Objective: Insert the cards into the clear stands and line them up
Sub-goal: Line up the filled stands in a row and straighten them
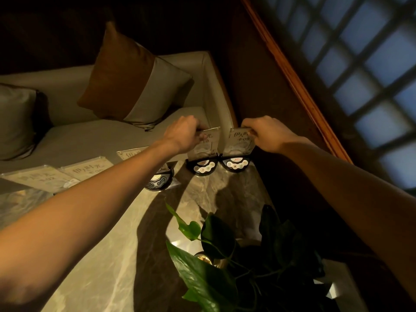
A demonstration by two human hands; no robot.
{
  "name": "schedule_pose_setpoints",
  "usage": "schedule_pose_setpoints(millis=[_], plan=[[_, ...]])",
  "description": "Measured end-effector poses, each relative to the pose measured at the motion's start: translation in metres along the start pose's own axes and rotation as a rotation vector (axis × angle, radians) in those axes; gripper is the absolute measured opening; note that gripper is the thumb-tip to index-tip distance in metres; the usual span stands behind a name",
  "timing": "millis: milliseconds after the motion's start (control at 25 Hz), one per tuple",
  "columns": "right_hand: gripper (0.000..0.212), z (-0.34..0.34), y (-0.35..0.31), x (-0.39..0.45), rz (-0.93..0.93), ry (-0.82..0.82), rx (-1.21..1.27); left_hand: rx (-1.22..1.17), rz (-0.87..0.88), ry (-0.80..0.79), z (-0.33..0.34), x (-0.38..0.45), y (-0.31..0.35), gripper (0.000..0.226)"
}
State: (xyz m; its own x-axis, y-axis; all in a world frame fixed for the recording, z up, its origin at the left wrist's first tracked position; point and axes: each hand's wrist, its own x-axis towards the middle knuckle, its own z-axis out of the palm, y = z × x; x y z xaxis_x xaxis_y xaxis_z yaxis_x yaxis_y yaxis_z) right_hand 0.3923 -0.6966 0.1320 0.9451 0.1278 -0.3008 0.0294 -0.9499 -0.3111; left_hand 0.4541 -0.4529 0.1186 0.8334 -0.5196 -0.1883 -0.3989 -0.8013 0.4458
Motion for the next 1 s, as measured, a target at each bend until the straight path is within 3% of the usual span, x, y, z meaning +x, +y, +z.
schedule_pose_setpoints(millis=[1000], plan=[[0.024,0.000,0.004,0.001,0.024,0.000,0.009,-0.015,0.065,0.068,0.009,-0.011,-0.006,0.024]])
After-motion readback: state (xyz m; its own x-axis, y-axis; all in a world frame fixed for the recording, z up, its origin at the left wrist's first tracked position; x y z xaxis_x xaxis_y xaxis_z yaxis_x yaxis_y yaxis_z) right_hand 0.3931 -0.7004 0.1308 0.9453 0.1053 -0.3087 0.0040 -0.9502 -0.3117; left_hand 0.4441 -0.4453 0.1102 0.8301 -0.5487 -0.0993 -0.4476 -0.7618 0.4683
